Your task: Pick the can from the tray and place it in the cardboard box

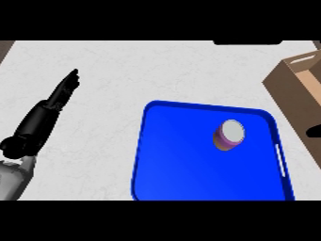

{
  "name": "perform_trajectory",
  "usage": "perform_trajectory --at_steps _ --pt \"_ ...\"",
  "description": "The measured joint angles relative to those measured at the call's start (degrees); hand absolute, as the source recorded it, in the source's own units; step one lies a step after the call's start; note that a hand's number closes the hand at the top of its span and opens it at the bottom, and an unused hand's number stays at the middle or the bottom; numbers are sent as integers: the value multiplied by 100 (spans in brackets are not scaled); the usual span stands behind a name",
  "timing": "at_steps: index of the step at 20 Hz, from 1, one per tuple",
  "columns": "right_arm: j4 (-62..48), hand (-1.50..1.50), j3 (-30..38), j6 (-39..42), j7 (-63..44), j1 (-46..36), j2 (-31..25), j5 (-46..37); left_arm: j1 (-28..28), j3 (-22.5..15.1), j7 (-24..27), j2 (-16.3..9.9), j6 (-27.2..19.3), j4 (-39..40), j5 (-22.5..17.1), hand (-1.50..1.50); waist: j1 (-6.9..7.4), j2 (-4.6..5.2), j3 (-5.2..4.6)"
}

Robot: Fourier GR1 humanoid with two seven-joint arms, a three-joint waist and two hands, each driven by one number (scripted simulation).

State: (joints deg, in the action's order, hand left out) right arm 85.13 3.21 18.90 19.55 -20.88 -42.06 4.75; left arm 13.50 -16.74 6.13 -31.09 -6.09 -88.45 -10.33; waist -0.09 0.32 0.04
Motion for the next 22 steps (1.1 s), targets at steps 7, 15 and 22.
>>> perform_trajectory --at_steps 7,15,22 --pt "223 -150 -445 298 675 -36 -540 -1144 72 11 15 115 154 182 118 0 16 -24 -5" --pt "1400 -150 -1439 973 -480 -274 -926 -2177 -21 59 62 168 230 205 231 0 21 -48 -13" --pt "2516 -150 -2049 1650 -1975 -342 -749 -2746 -26 272 69 165 471 221 203 0 4 -50 -12"
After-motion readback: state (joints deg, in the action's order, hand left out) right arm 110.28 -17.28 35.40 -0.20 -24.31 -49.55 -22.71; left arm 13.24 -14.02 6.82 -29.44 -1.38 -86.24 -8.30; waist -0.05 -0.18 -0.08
